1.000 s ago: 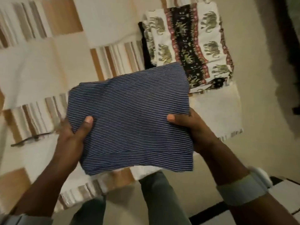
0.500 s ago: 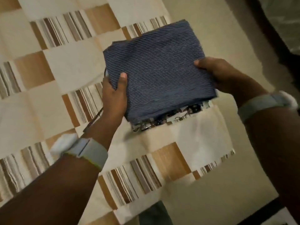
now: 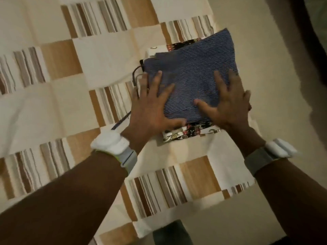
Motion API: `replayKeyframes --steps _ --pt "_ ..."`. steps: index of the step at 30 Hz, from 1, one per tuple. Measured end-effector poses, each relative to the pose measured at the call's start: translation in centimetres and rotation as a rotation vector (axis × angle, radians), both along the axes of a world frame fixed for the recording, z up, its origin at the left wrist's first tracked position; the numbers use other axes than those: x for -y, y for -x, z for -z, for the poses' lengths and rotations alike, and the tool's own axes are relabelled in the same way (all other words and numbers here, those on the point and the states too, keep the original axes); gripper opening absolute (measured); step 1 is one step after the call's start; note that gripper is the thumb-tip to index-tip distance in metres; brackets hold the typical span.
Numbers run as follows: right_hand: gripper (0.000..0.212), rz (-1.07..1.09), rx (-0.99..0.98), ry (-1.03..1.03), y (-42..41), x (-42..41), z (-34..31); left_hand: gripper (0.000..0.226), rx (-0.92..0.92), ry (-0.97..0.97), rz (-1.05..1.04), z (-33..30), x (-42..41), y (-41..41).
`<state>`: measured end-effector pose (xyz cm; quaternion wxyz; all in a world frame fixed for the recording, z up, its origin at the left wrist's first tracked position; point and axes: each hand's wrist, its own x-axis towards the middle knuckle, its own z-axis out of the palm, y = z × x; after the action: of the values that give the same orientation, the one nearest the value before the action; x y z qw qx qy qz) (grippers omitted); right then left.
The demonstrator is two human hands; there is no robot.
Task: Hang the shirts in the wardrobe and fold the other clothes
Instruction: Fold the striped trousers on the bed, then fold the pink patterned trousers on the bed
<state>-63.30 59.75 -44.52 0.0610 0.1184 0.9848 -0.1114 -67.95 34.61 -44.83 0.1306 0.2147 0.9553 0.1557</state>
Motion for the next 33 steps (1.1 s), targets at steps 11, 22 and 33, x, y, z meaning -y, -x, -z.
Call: replayKeyframes --steps 11,22,33 --pt "0.062 -0.191 -0.18 0.172 -0.5 22.4 -2.4 0.1 0.135 -0.116 -0.314 3.6 24.8 -9.7" --pt "0.076 -0.942 0.396 0.097 -17.1 63.5 3.4 0.095 0.313 0.196 -1.045 3.4 62.5 -37.0" --pt "0.113 -0.926 0.189 0.336 -12.3 90.1 0.4 0.126 0.383 0.219 -1.376 6.4 66.0 -39.0"
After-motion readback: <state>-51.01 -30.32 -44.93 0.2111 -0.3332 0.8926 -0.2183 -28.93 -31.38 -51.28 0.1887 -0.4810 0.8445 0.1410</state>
